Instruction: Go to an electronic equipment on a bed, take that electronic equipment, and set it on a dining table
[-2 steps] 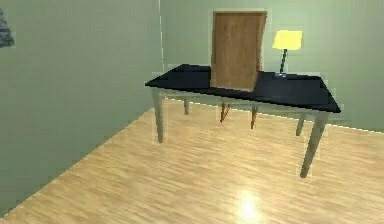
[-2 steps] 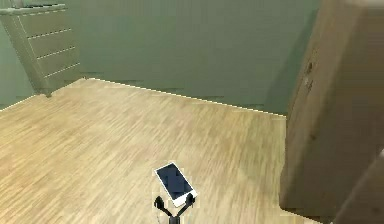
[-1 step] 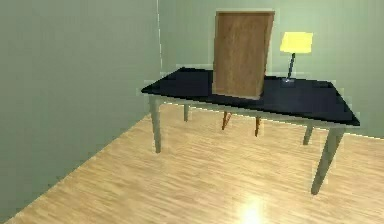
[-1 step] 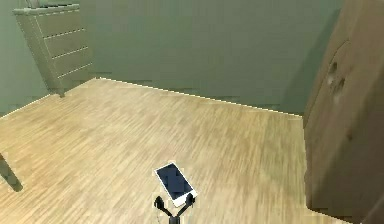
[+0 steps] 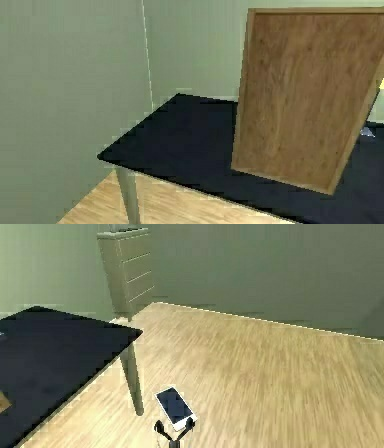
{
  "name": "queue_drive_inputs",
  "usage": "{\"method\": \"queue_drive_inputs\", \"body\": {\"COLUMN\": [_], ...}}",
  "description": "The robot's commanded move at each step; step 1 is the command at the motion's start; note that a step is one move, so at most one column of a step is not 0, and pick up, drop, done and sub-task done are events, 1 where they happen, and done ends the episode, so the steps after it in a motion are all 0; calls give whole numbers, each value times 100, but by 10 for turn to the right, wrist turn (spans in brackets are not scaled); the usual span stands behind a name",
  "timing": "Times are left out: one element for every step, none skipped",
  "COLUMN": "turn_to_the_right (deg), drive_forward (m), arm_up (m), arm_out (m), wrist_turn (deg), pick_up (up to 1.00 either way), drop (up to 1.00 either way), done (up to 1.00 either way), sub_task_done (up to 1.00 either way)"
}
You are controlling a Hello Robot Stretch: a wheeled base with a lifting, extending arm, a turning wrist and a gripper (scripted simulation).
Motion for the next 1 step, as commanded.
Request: {"method": "queue_drive_inputs", "body": {"turn_to_the_right": [450], "drive_forward": [0], "arm_up": [0], "arm_out": [0], "wrist_turn": [0], "pick_up": [0], "drop": [0], "done": [0], "sub_task_done": [0]}}
